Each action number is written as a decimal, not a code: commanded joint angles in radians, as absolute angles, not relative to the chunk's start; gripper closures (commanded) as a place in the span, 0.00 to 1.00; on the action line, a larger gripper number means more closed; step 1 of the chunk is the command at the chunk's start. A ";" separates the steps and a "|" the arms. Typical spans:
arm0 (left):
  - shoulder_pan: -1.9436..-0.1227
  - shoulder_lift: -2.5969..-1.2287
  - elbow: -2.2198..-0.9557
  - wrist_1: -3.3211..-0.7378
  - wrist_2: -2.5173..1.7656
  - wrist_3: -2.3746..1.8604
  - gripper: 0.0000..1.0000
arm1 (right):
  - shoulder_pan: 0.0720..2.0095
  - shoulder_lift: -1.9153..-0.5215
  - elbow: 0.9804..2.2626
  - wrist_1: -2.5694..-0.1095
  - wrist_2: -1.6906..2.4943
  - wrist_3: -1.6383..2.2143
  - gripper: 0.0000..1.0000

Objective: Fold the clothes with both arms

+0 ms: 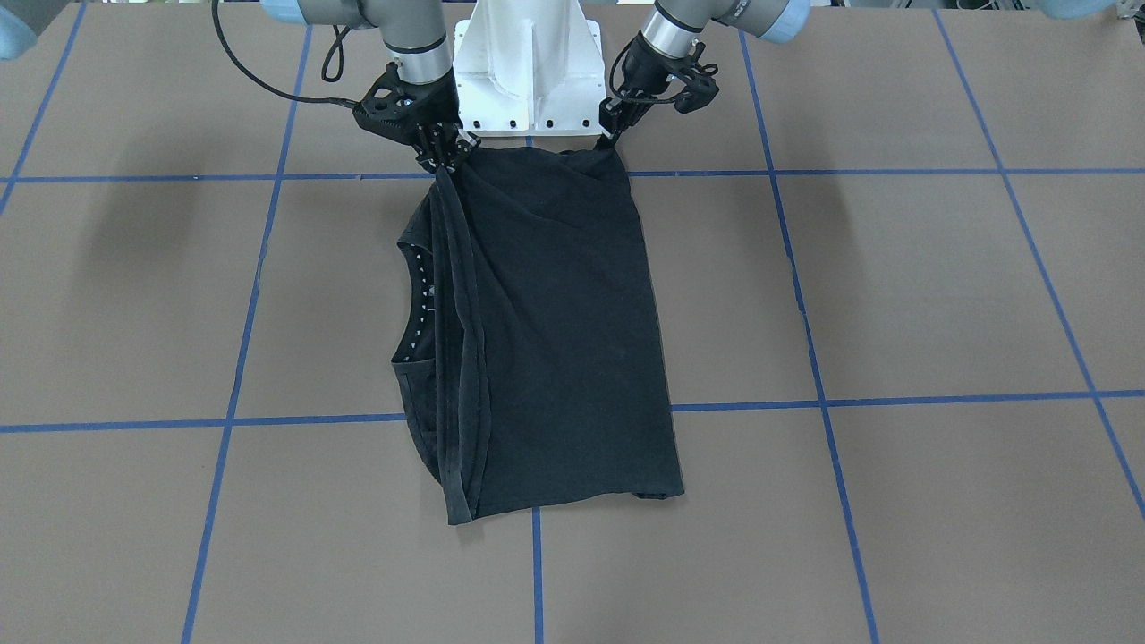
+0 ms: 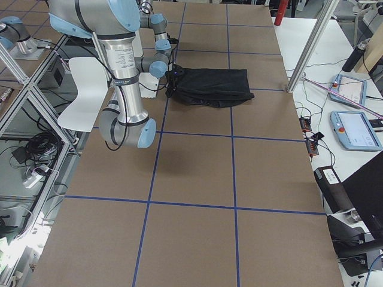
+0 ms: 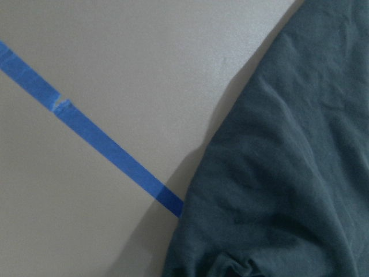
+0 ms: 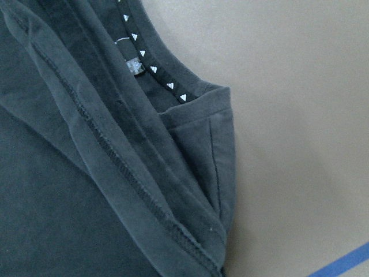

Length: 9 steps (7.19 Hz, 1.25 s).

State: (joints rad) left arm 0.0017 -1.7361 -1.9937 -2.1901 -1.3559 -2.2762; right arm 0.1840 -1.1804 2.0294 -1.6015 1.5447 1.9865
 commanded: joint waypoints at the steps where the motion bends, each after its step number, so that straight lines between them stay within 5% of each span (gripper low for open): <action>1: -0.005 -1.724 -2.013 -2.191 -1.377 -2.270 1.00 | 0.186 -1.183 2.029 -1.601 1.545 1.987 1.00; 4: 0.003 -1.629 -2.117 -2.195 -1.384 -2.264 1.00 | 0.187 -1.259 2.113 -1.600 1.561 1.987 1.00; 9: -0.099 -1.682 -2.264 -2.191 -1.408 -2.220 1.00 | 0.301 -1.258 2.187 -1.600 1.671 1.996 1.00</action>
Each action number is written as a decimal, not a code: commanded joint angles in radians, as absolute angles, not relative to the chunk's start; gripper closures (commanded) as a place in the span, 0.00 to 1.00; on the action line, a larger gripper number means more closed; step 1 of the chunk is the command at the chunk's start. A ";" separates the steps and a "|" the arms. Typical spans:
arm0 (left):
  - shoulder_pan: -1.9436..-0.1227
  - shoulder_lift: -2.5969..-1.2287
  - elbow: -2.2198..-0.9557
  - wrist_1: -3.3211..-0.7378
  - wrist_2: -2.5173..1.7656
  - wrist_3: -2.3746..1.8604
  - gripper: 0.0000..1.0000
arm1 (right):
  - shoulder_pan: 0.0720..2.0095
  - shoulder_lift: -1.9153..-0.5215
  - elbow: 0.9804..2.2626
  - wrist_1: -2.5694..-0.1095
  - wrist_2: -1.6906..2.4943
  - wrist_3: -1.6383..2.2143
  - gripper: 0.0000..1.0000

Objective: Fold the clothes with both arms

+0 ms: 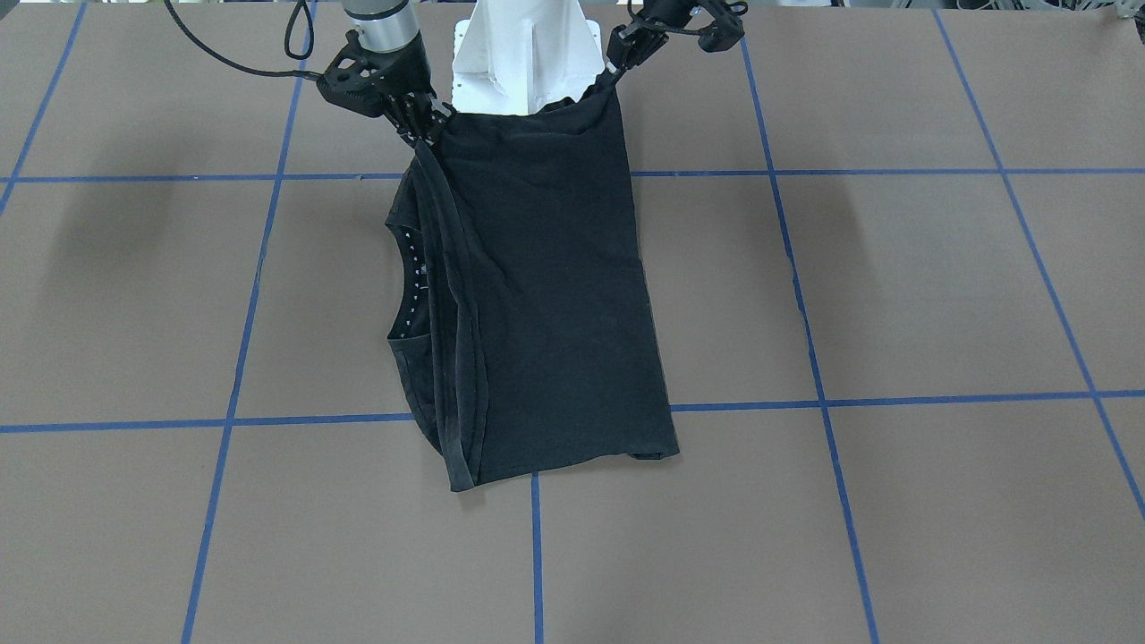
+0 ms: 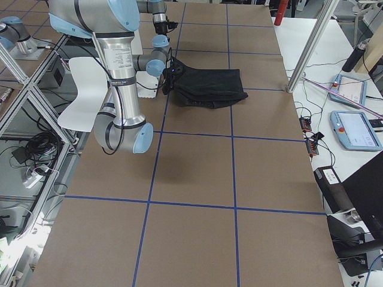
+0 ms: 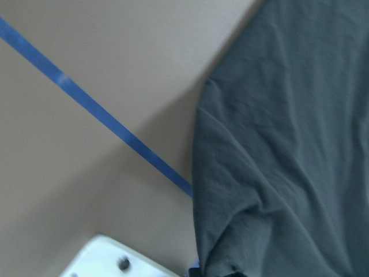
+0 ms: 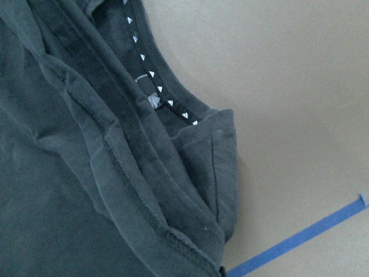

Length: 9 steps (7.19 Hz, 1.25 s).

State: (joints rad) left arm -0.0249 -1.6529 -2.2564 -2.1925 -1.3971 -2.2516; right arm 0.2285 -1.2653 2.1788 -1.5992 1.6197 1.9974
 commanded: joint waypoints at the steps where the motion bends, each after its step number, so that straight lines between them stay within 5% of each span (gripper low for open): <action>1: -0.215 -1.731 -2.246 -2.187 -1.463 -2.132 1.00 | 0.407 -1.244 2.175 -1.592 1.759 1.988 1.00; 4: -0.501 -1.854 -2.029 -2.195 -1.661 -2.045 1.00 | 0.653 -0.946 1.798 -1.588 1.995 1.904 1.00; 8: -0.691 -2.087 -1.578 -2.264 -1.661 -1.887 1.00 | 0.784 -0.659 1.237 -1.497 2.106 1.612 1.00; 9: -0.748 -2.124 -1.439 -2.355 -1.661 -1.796 0.60 | 0.805 -0.576 0.968 -1.272 2.100 1.576 0.01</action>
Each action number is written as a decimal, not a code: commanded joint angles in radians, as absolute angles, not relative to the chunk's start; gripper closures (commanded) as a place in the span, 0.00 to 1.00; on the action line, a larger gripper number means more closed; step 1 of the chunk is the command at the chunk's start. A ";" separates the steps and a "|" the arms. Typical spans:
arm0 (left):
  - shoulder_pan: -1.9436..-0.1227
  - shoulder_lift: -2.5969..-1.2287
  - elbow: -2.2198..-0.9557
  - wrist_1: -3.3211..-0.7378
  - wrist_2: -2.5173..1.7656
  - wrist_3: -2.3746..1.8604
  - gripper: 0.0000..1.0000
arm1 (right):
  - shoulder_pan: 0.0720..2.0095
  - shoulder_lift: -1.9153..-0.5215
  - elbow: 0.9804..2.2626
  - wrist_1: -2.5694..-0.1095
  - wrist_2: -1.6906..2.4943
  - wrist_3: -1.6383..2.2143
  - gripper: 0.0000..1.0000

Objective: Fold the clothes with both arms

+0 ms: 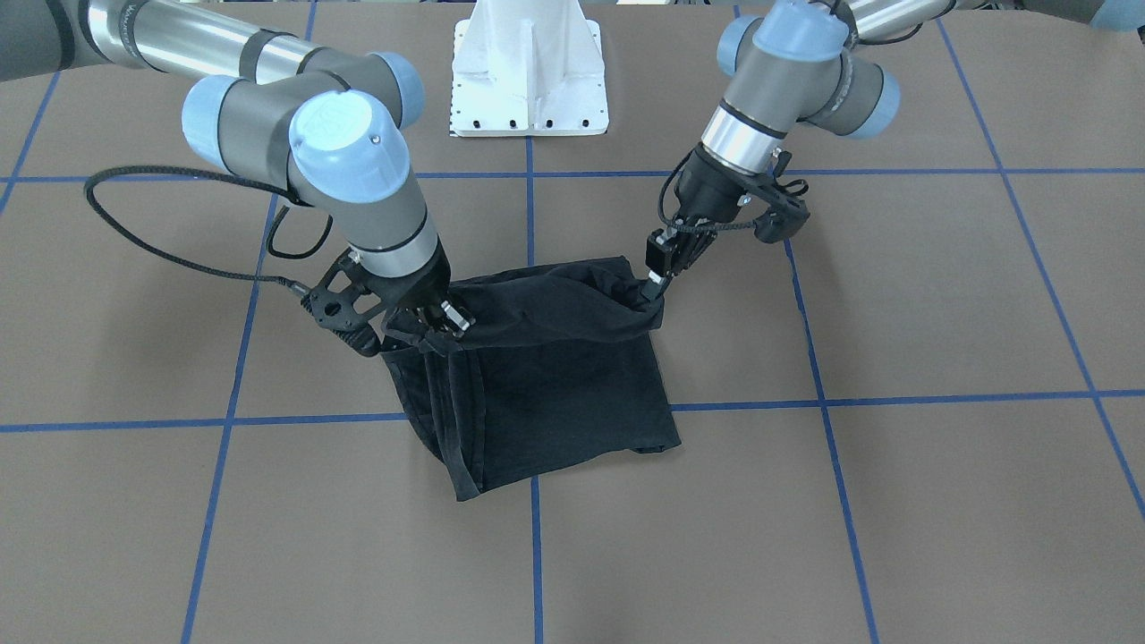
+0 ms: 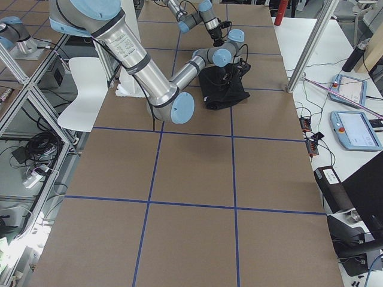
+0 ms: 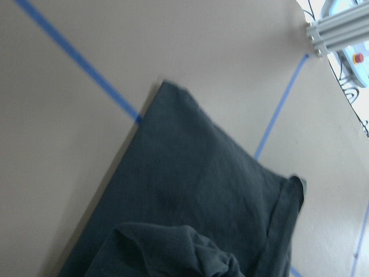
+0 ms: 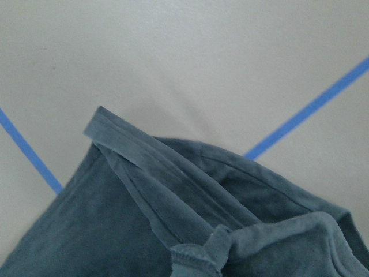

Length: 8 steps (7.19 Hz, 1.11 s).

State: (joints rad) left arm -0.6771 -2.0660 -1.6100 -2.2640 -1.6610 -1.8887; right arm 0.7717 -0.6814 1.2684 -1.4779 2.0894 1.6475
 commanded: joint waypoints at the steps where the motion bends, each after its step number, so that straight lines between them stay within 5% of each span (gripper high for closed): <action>1: -0.797 -2.161 -1.345 -2.400 -1.663 -1.722 0.25 | 0.828 -0.474 0.698 -1.086 2.094 1.515 0.00; 2: -0.831 -2.186 -1.327 -2.402 -1.693 -1.703 0.16 | 0.857 -0.383 0.576 -1.042 2.098 1.464 0.00; 5: -0.834 -2.186 -1.333 -2.404 -1.752 -1.697 0.12 | 0.865 -0.351 0.595 -1.045 2.146 1.470 0.00; 6: -0.834 -2.186 -1.351 -2.398 -1.793 -1.697 0.12 | 0.877 -0.383 0.705 -1.073 2.151 1.473 0.00; 7: -0.845 -2.186 -1.365 -2.395 -1.819 -1.694 0.13 | 0.832 -0.490 0.961 -1.248 2.126 1.480 0.00; 8: -0.860 -2.184 -1.373 -2.393 -1.838 -1.672 0.13 | 0.755 -0.632 1.266 -1.420 2.020 1.480 0.54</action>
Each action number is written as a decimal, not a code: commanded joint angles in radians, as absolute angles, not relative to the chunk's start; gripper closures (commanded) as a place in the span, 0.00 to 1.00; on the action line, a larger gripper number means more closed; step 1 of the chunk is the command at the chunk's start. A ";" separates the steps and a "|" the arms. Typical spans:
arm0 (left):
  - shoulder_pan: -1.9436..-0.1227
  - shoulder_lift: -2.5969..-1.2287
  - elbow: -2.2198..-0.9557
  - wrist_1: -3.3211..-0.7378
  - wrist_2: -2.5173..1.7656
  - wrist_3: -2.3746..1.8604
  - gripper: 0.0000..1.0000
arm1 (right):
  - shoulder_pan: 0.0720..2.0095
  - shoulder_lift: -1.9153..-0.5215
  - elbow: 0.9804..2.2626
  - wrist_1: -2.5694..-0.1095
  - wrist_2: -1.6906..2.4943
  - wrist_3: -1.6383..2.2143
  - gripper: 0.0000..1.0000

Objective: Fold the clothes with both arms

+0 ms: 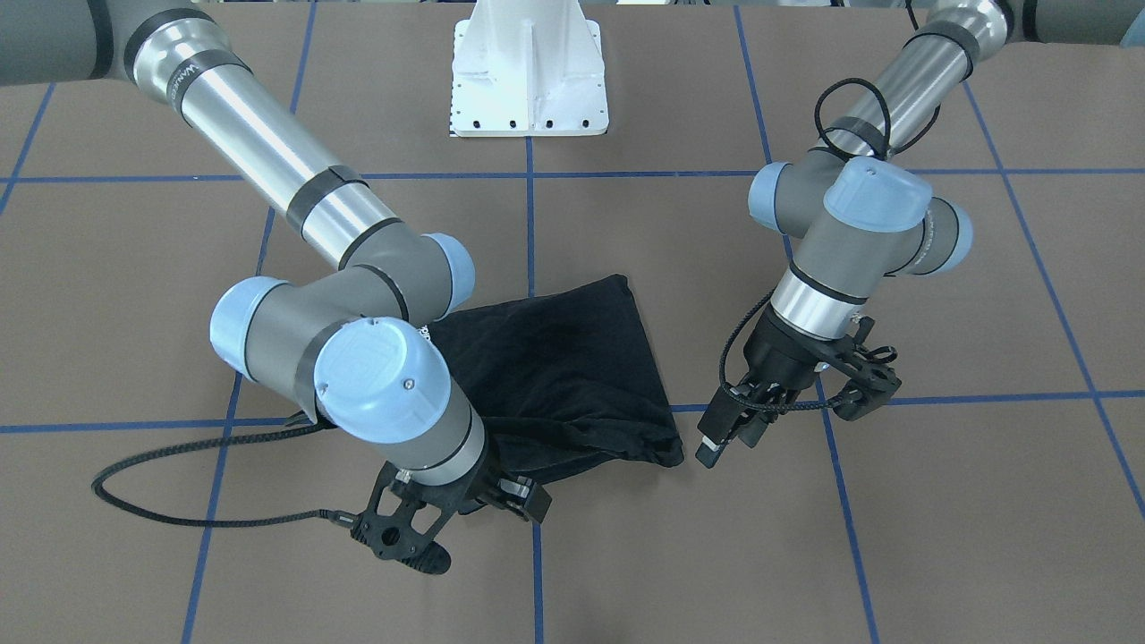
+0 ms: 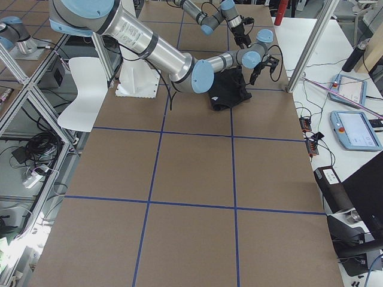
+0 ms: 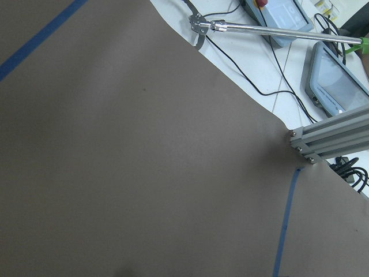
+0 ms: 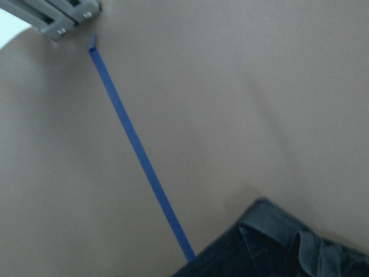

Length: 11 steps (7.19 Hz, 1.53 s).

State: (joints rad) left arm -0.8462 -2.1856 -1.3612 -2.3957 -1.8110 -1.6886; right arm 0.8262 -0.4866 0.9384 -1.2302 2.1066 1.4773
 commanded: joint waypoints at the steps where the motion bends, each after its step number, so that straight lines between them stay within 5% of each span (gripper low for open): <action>1: -0.883 -2.178 -1.385 -2.391 -1.870 -1.626 0.12 | 0.629 -0.734 1.434 -1.510 1.894 1.483 1.00; 4: -0.928 -2.169 -1.390 -2.390 -1.916 -1.620 0.12 | 0.612 -0.743 1.366 -1.503 1.816 1.470 1.00; 9: -0.927 -2.137 -1.414 -2.391 -1.910 -1.621 0.10 | 0.751 -0.459 0.725 -1.112 1.830 1.436 1.00; 11: -0.928 -2.134 -1.420 -2.391 -1.907 -1.621 0.10 | 0.779 -0.434 0.623 -1.075 1.832 1.413 1.00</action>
